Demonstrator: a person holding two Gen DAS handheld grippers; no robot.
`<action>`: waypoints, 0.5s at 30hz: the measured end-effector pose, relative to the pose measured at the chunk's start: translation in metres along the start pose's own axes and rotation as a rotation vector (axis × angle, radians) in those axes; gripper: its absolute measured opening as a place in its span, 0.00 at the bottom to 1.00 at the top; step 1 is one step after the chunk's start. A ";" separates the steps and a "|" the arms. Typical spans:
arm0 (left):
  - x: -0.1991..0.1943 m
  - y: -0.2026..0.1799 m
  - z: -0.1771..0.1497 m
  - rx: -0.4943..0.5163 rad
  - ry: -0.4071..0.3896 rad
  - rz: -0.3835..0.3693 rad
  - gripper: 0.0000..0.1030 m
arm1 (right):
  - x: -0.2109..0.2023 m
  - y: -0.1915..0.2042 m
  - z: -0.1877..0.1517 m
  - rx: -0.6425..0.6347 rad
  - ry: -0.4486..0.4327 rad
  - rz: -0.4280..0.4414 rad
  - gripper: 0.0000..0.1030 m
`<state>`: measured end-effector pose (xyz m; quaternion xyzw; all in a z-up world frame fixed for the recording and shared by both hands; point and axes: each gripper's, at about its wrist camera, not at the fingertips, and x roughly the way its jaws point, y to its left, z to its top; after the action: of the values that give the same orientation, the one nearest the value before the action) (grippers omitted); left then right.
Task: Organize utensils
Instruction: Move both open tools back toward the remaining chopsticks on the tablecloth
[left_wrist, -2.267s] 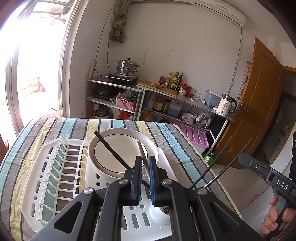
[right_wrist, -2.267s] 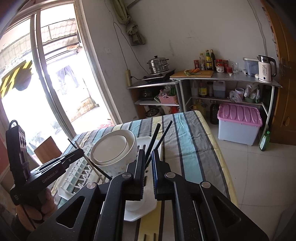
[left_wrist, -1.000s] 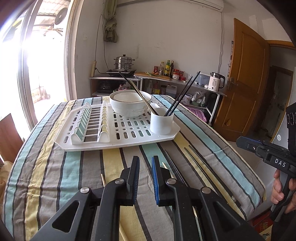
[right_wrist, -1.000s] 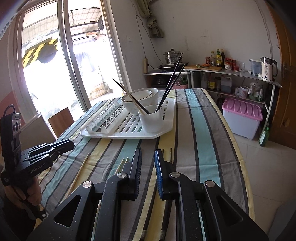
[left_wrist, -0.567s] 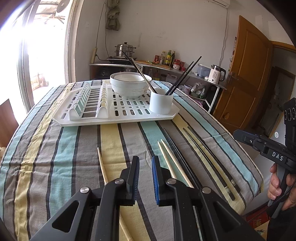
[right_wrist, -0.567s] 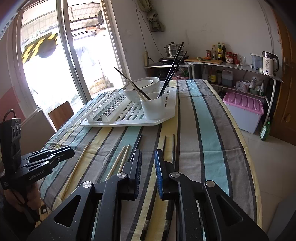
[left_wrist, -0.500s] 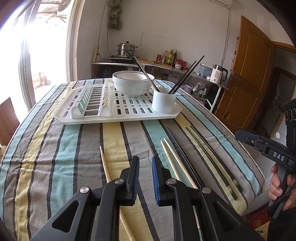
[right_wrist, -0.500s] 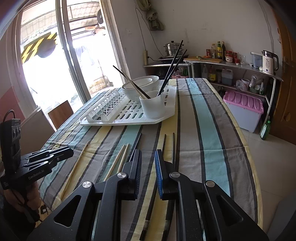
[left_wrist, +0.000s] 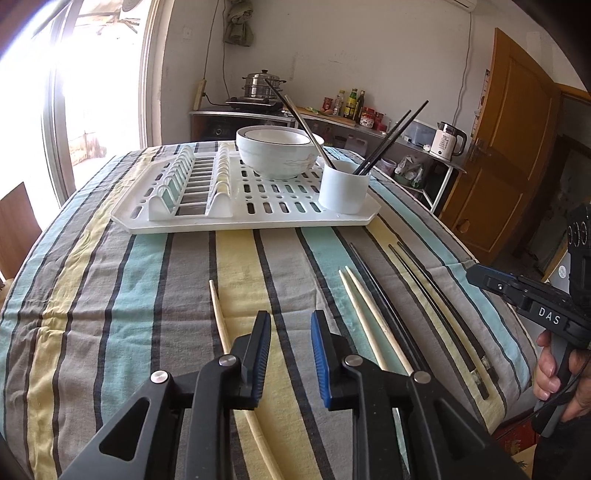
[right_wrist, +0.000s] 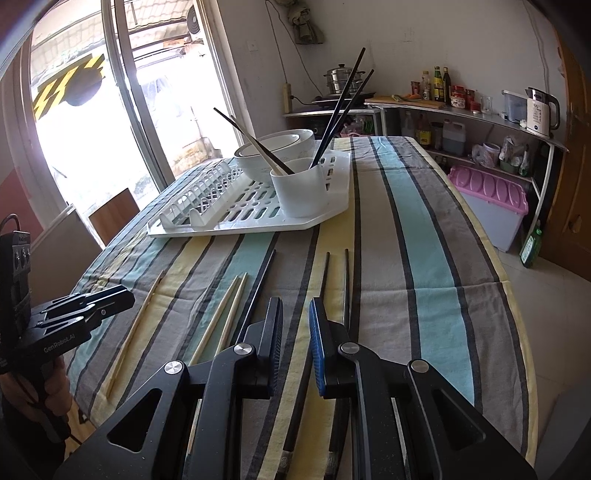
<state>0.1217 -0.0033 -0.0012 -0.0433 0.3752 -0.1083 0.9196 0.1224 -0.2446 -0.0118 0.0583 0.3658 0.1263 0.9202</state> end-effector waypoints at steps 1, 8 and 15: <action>0.004 -0.005 0.001 0.005 0.012 -0.011 0.21 | 0.003 -0.001 0.001 -0.002 0.006 -0.002 0.15; 0.040 -0.030 0.011 0.031 0.101 -0.062 0.22 | 0.026 -0.003 0.007 -0.024 0.055 -0.013 0.15; 0.072 -0.043 0.017 0.021 0.171 -0.058 0.22 | 0.053 -0.007 0.013 -0.047 0.115 -0.039 0.15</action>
<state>0.1766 -0.0616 -0.0313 -0.0352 0.4499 -0.1422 0.8810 0.1700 -0.2365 -0.0388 0.0220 0.4161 0.1201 0.9011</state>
